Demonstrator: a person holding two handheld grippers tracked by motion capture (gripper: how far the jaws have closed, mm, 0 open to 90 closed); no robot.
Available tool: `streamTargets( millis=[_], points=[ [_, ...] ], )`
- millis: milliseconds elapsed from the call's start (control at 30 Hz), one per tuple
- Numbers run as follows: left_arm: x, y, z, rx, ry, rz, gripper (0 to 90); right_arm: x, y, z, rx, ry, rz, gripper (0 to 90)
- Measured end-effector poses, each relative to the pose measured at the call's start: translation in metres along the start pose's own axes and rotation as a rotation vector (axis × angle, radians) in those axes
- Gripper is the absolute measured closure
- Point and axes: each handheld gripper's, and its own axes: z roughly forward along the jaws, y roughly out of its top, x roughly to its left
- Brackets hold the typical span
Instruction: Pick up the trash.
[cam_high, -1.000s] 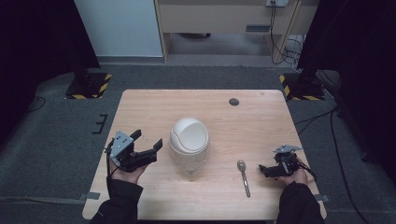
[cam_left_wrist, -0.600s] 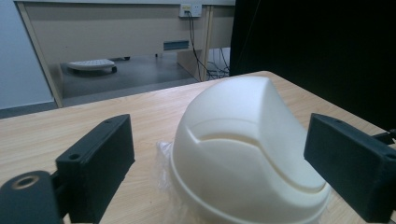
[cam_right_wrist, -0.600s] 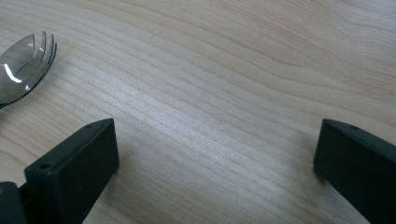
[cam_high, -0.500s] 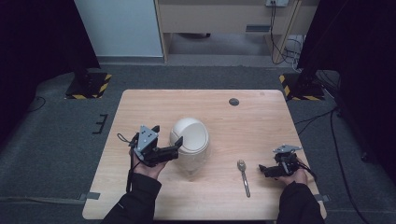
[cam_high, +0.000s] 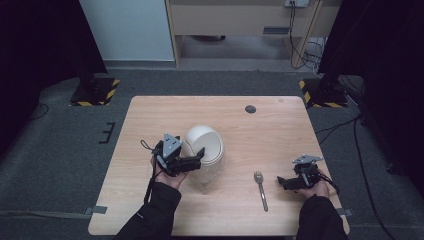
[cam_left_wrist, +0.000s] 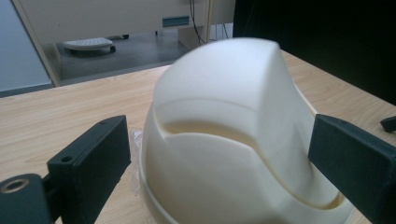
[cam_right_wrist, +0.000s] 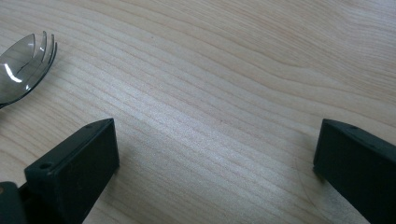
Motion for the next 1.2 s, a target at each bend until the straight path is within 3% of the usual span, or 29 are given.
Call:
streamTargets(
  millis=[433,667,900,1200],
  points=[
    [0.009,-0.007,0.002,0.026,-0.009,-0.036,6.5,0.000,0.000,0.000,0.000,0.000,0.000,0.4],
    [0.009,0.002,0.003,0.025,-0.004,-0.006,8.3,0.000,0.000,0.000,-0.002,-0.002,-0.001,0.4],
    [0.007,0.011,0.000,-0.004,-0.065,0.028,16.3,0.000,0.000,0.000,-0.001,-0.001,-0.001,0.4],
    [0.002,0.017,-0.009,-0.031,-0.107,0.062,23.3,0.000,0.000,0.000,-0.001,-0.001,0.000,0.6]
  ],
)
